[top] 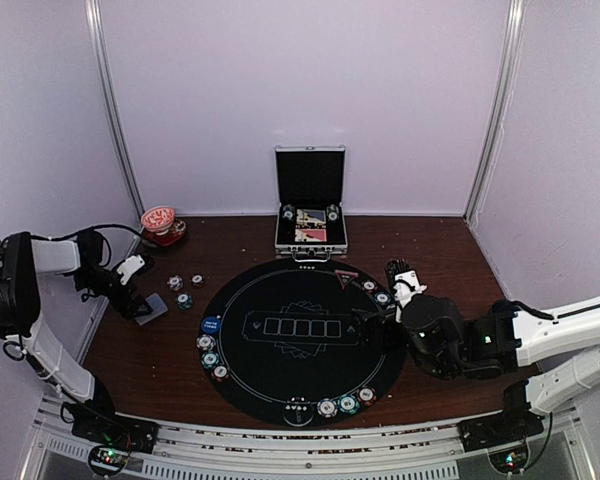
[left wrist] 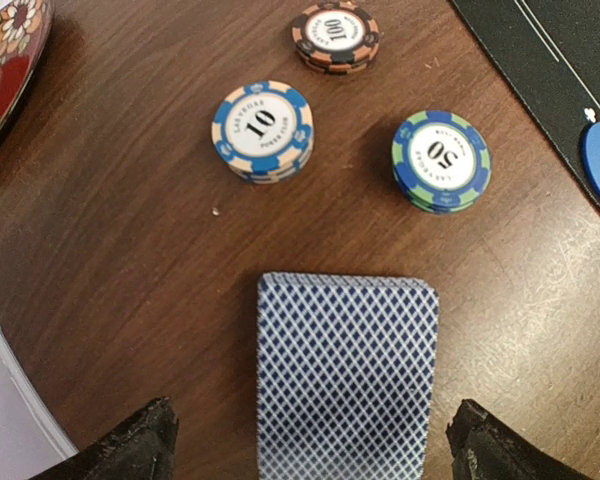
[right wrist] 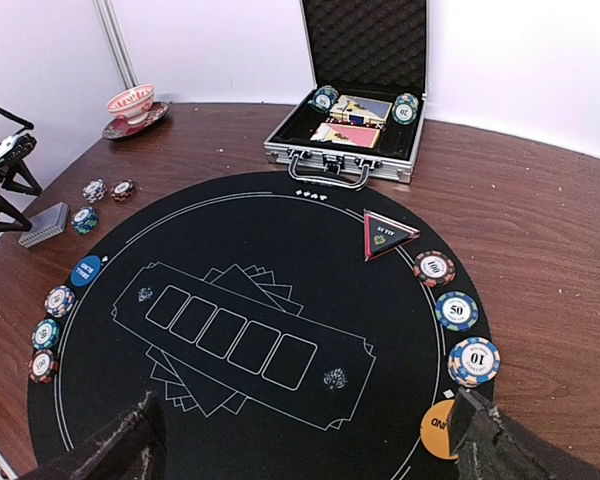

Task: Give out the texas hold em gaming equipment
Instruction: Pick up the face-down deck piles from the center of the board, then pass from the left arm to the right

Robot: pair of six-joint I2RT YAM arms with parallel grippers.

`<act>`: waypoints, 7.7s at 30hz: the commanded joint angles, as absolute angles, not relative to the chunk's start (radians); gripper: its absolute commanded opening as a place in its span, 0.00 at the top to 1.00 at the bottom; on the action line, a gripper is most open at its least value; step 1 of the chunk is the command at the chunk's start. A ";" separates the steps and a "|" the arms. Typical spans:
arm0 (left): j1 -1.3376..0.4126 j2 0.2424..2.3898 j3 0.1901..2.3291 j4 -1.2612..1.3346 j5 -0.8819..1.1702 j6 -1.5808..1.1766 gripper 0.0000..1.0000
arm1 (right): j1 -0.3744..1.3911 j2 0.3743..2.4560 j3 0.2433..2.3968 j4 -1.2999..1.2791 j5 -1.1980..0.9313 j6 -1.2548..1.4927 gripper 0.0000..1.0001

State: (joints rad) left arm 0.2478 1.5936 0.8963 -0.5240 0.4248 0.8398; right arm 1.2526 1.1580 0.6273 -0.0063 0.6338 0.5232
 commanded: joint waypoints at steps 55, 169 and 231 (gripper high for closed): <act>0.218 1.773 1.021 -0.668 0.359 0.906 0.02 | 1.270 1.137 0.630 0.001 0.686 0.508 0.00; 0.077 1.654 1.041 -0.878 0.318 0.934 0.55 | 1.042 1.919 1.302 0.272 -0.234 0.785 0.01; -0.453 1.417 1.004 -0.853 0.295 0.643 0.49 | 1.029 2.450 1.730 0.555 -0.698 1.191 0.49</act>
State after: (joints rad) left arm -0.4438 1.4143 1.0183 -0.8867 0.2985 0.6582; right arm 1.0210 2.4371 1.7000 0.4938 -0.6582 1.1564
